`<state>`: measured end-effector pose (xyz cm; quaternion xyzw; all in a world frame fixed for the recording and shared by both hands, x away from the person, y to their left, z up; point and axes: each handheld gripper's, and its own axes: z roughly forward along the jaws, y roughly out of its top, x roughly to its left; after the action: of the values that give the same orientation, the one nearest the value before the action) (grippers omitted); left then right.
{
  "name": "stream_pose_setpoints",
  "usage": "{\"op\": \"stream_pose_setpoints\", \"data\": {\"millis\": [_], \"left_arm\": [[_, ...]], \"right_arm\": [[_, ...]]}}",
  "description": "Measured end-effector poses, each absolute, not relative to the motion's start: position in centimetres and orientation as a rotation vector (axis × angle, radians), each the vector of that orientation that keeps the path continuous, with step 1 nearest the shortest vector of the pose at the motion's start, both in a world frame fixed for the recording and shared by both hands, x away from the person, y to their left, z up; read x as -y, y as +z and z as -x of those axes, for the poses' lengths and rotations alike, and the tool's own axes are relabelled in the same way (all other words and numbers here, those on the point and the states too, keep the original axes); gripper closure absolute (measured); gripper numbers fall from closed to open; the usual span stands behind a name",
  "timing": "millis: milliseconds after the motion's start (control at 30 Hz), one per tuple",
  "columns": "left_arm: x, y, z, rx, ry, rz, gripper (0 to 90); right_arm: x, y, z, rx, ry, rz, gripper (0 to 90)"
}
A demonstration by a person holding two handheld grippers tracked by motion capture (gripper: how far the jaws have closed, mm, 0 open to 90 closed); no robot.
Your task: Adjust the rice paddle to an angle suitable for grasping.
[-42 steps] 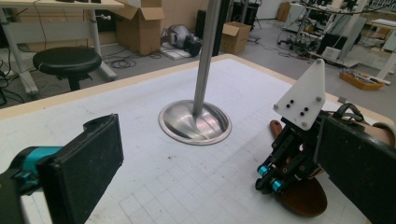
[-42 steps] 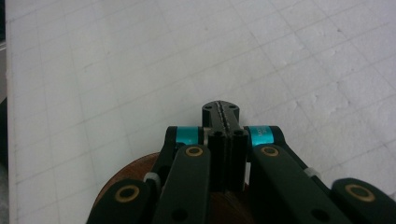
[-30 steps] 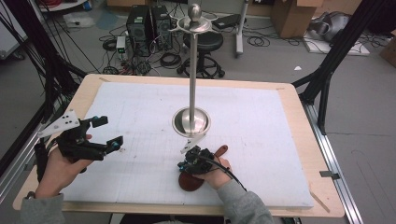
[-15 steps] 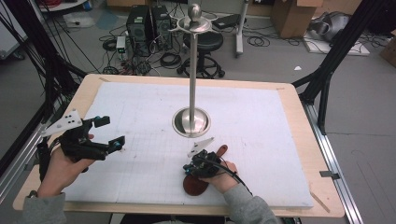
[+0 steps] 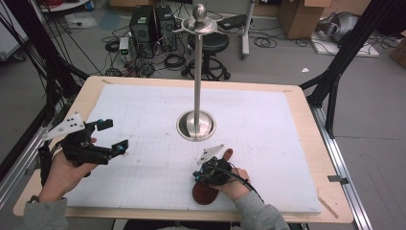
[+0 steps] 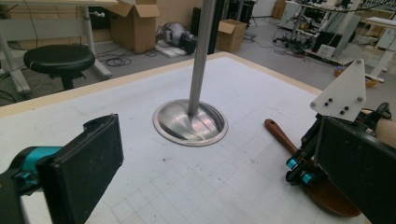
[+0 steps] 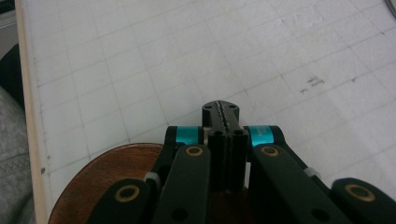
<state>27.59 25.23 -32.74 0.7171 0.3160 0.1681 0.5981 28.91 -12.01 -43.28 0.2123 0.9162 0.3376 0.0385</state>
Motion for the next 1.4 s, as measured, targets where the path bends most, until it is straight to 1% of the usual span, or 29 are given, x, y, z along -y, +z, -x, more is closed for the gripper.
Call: {"op": "stream_pose_setpoints", "data": {"millis": [1400], "left_arm": [[-24.9, -32.7, -27.6, -0.729, 0.387, -1.667, 1.8]], "right_arm": [[17.7, -43.2, -27.6, -2.774, 1.009, -0.724, 90.0]]}}
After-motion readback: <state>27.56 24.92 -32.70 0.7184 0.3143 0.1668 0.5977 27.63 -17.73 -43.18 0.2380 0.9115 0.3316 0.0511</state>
